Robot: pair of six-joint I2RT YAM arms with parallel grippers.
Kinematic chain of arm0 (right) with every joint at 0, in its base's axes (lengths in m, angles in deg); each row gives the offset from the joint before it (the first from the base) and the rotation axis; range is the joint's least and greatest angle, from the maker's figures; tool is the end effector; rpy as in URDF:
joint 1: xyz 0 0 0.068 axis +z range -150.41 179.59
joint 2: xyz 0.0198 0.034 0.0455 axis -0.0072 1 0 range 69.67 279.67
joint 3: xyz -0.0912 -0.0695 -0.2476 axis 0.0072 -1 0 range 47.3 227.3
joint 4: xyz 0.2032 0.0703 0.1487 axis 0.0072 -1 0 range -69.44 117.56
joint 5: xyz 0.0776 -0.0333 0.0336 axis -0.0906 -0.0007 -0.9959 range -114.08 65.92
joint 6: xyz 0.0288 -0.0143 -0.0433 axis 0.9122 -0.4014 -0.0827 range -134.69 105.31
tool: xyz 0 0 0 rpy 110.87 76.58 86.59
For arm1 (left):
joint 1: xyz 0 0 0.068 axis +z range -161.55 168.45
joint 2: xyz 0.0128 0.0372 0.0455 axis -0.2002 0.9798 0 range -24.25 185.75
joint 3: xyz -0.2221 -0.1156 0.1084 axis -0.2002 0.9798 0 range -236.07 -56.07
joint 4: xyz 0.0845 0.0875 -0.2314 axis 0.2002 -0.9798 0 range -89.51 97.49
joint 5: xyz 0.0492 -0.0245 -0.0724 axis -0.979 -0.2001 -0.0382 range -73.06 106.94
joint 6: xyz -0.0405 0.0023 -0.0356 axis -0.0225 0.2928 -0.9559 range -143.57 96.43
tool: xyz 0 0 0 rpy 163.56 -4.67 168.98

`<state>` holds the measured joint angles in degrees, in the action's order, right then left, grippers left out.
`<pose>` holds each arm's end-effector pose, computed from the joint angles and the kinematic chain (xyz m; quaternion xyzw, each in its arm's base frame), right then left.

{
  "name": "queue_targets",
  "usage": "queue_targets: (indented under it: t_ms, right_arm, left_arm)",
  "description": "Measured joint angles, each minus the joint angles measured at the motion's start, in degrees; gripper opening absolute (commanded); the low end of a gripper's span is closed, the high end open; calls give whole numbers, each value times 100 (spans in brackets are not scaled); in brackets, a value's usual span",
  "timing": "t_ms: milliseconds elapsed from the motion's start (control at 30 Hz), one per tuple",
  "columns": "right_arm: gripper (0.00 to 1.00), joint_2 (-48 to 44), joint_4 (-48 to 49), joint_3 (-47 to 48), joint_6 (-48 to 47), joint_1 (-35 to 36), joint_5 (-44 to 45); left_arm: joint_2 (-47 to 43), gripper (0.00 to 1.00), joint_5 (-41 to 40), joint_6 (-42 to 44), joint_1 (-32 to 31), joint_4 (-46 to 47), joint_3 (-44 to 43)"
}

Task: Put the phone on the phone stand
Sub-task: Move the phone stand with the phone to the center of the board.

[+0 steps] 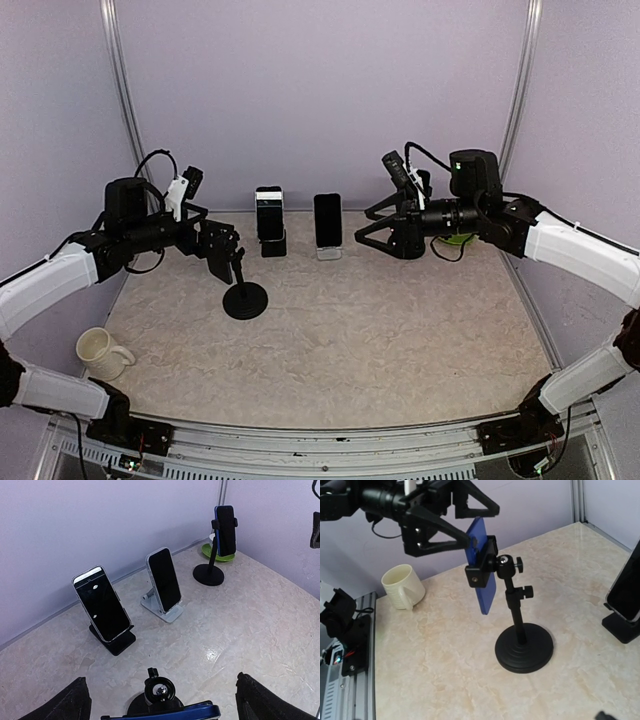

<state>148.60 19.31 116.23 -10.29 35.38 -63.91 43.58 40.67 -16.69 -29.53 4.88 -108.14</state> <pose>0.2439 0.2040 0.3574 -0.3982 0.6795 0.4485 0.4225 0.2557 -0.0980 0.3155 0.2883 0.7491 -0.2214 0.5539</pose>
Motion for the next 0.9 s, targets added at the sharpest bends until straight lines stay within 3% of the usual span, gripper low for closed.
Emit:
queue_targets:
  t_ms: [133, 500, 767, 900]
  right_arm:
    - [100, 0, 0, -9, 0, 0, 0]
    - [100, 0, -2, -11, -2, 0, 2]
    - [100, 0, -2, -11, -4, 0, 4]
    - [100, 0, -2, -11, -4, 0, 4]
  left_arm:
    - [85, 88, -2, -44, 0, -85, 0]
    - [140, 83, 0, -238, 2, -155, 0]
    - [151, 60, -15, -286, 2, -197, 2]
    - [155, 55, -9, -304, 7, -190, 0]
